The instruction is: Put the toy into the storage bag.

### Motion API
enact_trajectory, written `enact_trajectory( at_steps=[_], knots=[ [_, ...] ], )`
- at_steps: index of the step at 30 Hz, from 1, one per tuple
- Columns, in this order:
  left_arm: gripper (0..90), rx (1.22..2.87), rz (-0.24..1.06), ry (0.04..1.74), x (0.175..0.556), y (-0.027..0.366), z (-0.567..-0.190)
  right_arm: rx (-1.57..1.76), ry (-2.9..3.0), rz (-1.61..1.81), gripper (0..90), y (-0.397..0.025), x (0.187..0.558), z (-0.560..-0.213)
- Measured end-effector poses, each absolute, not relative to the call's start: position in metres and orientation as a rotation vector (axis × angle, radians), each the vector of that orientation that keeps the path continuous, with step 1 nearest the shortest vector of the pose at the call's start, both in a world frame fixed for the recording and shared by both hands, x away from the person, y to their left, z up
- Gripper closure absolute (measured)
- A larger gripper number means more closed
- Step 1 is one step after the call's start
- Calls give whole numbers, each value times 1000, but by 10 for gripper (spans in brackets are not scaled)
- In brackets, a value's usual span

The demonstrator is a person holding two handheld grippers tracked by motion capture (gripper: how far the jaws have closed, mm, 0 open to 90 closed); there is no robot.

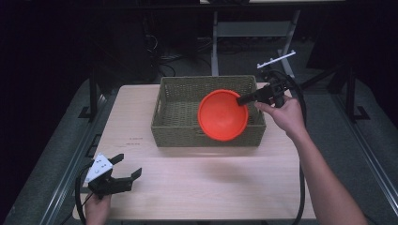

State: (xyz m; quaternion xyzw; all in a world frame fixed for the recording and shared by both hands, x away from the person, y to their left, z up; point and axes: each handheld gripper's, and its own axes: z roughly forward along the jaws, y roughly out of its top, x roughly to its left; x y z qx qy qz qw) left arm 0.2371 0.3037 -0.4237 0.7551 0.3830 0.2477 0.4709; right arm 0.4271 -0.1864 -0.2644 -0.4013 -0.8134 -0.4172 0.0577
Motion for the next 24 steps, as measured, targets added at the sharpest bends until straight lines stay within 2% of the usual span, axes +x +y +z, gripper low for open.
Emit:
enact_trajectory(
  at_steps=[10, 24],
  knots=[
    [129, 1854, 607, 943, 238, 306, -424, -1246, -2452, -1273, 823, -182, 451, -259],
    [129, 1853, 603, 947, 237, 307, -425, -1364, -2371, -1278, 823, -187, 485, -276]
  ],
)
